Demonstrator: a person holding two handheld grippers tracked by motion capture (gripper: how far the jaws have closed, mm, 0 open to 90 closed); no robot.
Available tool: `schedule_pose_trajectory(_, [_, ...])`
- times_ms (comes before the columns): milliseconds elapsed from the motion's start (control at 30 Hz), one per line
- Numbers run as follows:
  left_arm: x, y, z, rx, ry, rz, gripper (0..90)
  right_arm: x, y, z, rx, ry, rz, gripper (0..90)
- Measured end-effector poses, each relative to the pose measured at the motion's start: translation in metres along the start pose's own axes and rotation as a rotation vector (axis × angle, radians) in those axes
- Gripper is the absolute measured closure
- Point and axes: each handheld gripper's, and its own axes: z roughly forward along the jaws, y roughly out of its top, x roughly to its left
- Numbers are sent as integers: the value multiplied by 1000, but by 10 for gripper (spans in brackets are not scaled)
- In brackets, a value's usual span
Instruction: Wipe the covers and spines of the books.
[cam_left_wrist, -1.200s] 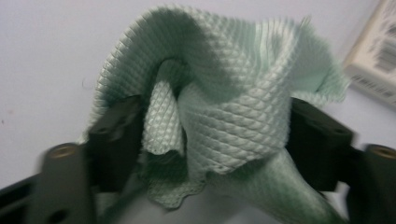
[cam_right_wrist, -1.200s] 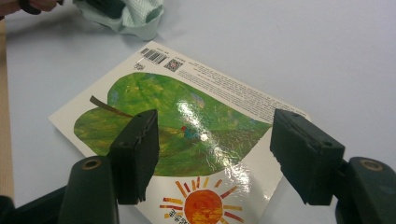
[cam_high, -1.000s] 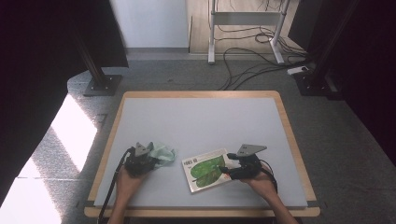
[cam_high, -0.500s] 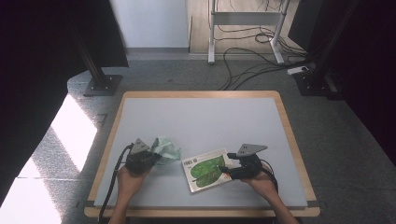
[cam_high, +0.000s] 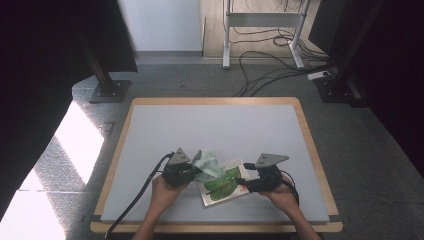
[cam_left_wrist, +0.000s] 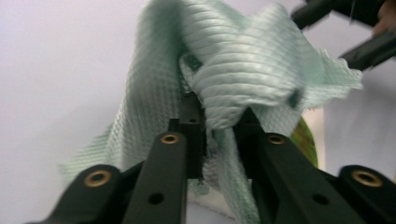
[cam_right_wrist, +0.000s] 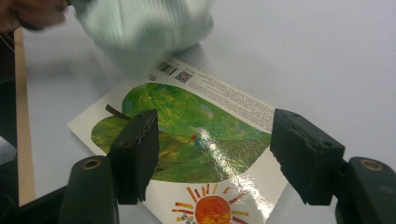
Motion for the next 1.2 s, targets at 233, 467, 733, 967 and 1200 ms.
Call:
schedule_pose_trajectory(233, [-6,-12,25,68,11,16,550,1,1,3,-1,14,0,332])
schedule_pose_trajectory(467, [0,-15,-6,61,34,4,294,11,17,14,-10,61,-15,341])
schedule_pose_trajectory(733, [17,-43,-36,57,56,-32,136,19,38,45,17,89,-56,342])
schedule_pose_trajectory(967, [36,-68,-43,99,137,-47,54,26,47,80,94,90,-94,420])
schedule_pose_trajectory(1200, [51,-86,-46,116,186,-90,2,24,47,107,170,52,-112,543])
